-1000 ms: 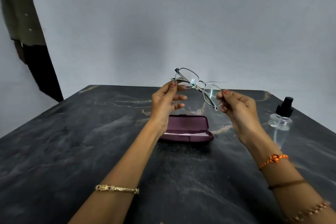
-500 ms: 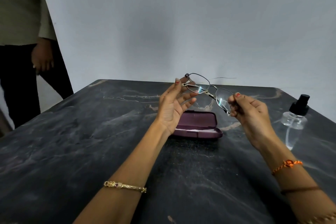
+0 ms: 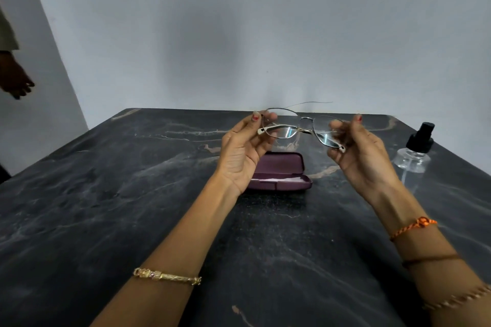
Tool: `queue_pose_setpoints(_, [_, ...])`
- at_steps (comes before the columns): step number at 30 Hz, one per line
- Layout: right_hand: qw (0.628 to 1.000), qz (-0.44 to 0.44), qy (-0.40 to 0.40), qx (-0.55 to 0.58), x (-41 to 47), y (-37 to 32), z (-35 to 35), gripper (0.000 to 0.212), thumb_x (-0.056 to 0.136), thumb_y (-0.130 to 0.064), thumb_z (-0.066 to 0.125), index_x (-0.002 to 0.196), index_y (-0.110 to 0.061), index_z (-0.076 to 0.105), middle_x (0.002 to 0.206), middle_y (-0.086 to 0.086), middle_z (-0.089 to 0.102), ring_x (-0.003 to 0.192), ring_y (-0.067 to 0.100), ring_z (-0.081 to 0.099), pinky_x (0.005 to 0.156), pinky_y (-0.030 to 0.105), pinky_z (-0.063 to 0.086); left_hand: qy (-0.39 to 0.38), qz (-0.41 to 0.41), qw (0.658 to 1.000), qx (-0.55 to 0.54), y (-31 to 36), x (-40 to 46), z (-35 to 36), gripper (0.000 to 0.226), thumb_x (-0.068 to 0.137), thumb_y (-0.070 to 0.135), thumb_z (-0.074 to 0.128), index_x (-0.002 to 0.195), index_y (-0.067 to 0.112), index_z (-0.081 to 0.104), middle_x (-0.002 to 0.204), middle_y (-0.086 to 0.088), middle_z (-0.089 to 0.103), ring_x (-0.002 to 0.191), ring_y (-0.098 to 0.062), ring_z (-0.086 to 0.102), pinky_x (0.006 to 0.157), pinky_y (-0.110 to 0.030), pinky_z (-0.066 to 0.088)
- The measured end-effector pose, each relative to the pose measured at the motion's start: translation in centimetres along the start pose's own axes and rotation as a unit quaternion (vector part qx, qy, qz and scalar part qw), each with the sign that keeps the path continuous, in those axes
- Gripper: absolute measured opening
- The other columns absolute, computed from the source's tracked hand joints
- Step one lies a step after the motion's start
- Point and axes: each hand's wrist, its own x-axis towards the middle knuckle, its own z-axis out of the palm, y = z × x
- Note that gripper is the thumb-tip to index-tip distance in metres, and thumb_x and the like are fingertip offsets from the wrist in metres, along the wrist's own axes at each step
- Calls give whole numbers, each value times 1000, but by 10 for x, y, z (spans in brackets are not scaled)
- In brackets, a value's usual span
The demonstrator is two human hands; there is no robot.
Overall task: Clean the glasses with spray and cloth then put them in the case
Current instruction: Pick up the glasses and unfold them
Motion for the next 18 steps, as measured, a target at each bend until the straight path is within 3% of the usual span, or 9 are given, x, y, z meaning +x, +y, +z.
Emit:
queue_pose_setpoints(7, [999, 21, 28, 26, -4, -1, 0, 42, 52, -60, 60, 66, -22, 72, 60, -12, 66, 56, 2, 59, 52, 17, 47, -36, 0, 998, -47, 2, -2, 5, 15, 68, 15, 57, 65, 14, 72, 71, 2, 74, 71, -10, 69, 59, -17, 55])
queue_pose_setpoints(10, [998, 15, 27, 52, -3, -2, 0, 57, 39, -63, 73, 75, -19, 67, 62, -13, 68, 58, 1, 60, 53, 16, 50, -37, -1, 999, -40, 2, -3, 5, 11, 56, 20, 71, 64, 14, 72, 70, 3, 73, 69, -9, 69, 56, -16, 54])
queue_pose_setpoints(12, [997, 5, 13, 70, -3, -2, -2, 69, 31, -61, 81, 81, -17, 63, 64, -12, 69, 59, -1, 61, 53, 15, 51, -51, 4, 998, -33, 3, -3, 4, 27, 43, 26, 82, 65, 15, 71, 70, 5, 73, 70, -8, 68, 56, -18, 55])
queue_pose_setpoints(14, [998, -8, 1, 66, -3, -1, -3, 59, 32, -61, 82, 74, -21, 70, 61, -12, 66, 59, -2, 60, 55, 15, 51, -68, 13, 997, -15, 4, -2, 3, 37, 35, 31, 88, 64, 17, 70, 70, 6, 72, 72, -7, 67, 58, -20, 56])
queue_pose_setpoints(18, [996, -32, 19, 87, -3, -3, -1, 53, 31, -58, 83, 67, -21, 69, 62, -11, 67, 58, -1, 60, 57, 15, 51, -108, 42, 993, 6, 6, -3, 8, 32, 40, 35, 87, 62, 23, 66, 68, 8, 70, 74, -7, 67, 64, -22, 56])
